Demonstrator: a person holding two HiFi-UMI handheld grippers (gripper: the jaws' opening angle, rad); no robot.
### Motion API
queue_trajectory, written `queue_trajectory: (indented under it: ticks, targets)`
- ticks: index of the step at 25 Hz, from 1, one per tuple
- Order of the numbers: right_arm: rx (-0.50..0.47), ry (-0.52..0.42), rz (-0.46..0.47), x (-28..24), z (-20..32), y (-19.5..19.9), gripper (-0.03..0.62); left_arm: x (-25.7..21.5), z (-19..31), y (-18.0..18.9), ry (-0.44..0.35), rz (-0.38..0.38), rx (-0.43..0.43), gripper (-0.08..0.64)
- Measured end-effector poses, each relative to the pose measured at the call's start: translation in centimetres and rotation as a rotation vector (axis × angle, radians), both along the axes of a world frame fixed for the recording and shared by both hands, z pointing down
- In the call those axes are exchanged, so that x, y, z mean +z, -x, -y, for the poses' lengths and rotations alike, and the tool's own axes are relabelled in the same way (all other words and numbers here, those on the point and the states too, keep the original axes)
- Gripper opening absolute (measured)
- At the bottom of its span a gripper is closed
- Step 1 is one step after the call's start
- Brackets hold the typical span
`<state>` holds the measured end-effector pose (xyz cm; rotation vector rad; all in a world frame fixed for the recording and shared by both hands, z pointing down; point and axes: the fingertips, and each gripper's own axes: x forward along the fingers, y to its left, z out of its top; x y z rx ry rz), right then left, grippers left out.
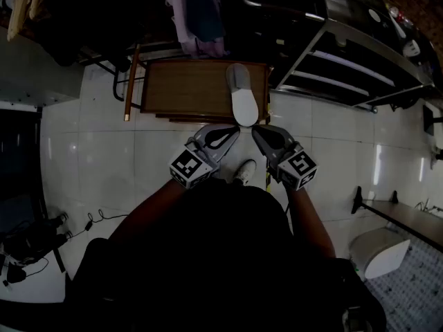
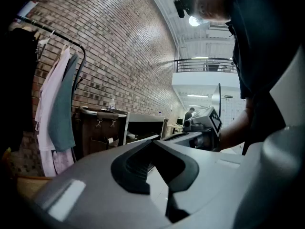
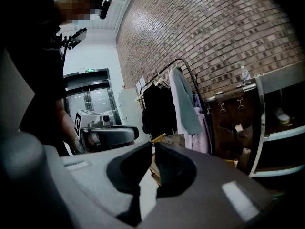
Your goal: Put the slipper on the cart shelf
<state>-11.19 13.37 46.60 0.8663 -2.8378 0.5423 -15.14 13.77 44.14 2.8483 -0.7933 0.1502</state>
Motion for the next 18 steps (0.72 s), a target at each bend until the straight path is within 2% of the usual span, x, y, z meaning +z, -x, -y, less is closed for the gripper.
queue_trajectory:
  ticks: [5, 10, 14, 18]
  targets:
    - [0.005, 0.005, -0.002, 0.7, 1.6, -3.1, 0.006, 1.2, 0.8, -2.8, 0.008, 0.042, -0.003, 0.003]
    - [0.029, 0.016, -0.033, 2.3, 3.3, -5.7, 0.006, 1.3, 1.5, -4.5, -0.023, 0.097, -0.001, 0.003]
    - [0.044, 0.088, -0.069, 4.8, 4.5, -6.8, 0.011, 1.8, 2.4, -5.0, -0.032, 0.104, -0.001, 0.003]
    - [0.038, 0.188, -0.087, 8.3, 6.4, -6.0, 0.024, 2.7, 3.9, -4.7, -0.021, 0.108, 0.023, 0.003]
